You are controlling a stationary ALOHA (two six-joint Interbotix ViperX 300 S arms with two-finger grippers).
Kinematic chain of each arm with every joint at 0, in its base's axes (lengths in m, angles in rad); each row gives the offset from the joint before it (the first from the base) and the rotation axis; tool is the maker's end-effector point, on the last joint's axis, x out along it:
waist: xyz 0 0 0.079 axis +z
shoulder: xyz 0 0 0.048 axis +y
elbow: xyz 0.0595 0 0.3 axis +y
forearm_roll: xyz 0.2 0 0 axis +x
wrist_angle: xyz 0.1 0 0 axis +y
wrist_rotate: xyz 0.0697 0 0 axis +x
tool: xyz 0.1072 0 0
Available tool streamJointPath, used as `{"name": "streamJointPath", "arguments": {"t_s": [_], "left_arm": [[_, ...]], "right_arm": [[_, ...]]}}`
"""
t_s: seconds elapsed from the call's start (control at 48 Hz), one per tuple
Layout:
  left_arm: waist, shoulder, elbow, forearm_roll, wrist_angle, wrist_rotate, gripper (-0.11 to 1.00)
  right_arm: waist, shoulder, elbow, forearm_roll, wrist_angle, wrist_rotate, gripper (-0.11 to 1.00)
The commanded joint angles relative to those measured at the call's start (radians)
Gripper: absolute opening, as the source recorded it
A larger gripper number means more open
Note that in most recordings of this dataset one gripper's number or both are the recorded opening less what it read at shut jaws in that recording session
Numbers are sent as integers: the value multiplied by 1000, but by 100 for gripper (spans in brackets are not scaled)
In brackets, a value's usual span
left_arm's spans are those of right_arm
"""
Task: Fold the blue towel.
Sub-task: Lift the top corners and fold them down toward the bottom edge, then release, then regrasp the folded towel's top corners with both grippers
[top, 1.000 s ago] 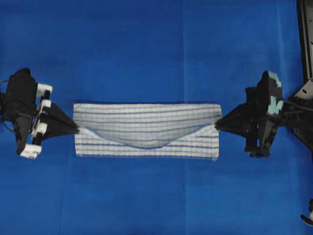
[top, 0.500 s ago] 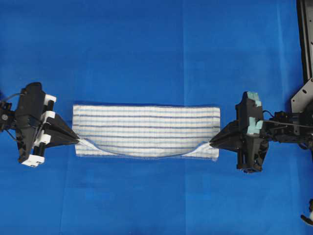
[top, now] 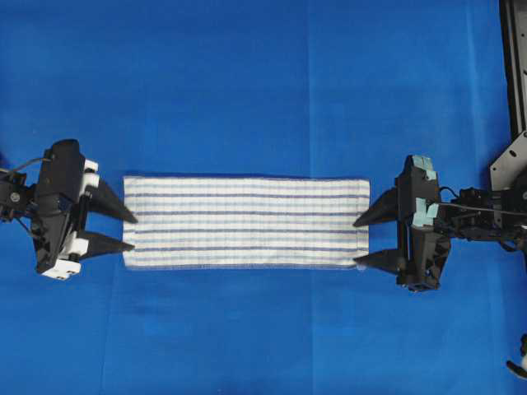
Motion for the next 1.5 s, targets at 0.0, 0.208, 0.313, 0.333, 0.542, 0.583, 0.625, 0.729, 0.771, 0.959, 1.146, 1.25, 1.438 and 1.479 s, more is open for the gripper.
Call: {"name": "streamJointPath", "arguments": {"t_s": [0.0,0.208,0.313,0.333,0.542,0.583,0.625,0.729,0.771,0.959,1.146,1.25,1.438,1.479], "left_arm": [[9,-44,-18,-2,0,9,60],[71,-135,-11,0,21,32,67],[126,-138,-18,0,54,49,66],[138,-133,-20,0,61,52,66],[239,-77,-48,6,103,92,66],[249,-60,-49,6,103,98,66],[256,-38,-52,6,101,106,66],[267,26,-61,6,95,120,66],[267,51,-67,6,89,123,66],[270,158,-89,6,48,124,66],[270,238,-95,5,44,112,60],[270,239,-94,3,49,110,49],[268,241,-101,3,74,109,10],[268,241,-103,0,78,110,3]], "right_arm": [[2,-28,-14,0,-5,-9,89],[-80,-117,12,-2,-6,-71,84],[-163,-138,26,0,-2,-107,84],[-179,-140,28,0,-2,-114,84],[-282,-117,21,0,15,-187,83],[-290,-104,18,0,15,-192,83],[-295,-89,17,-2,12,-195,83],[-296,-37,15,0,2,-195,83],[-296,-15,12,2,-5,-195,83],[-296,80,-11,2,-35,-193,83],[-296,140,-35,2,-38,-193,76],[-290,152,-41,-2,-35,-199,58],[-276,150,-41,-3,-28,-204,11],[-275,152,-41,-5,-25,-204,4]]}}
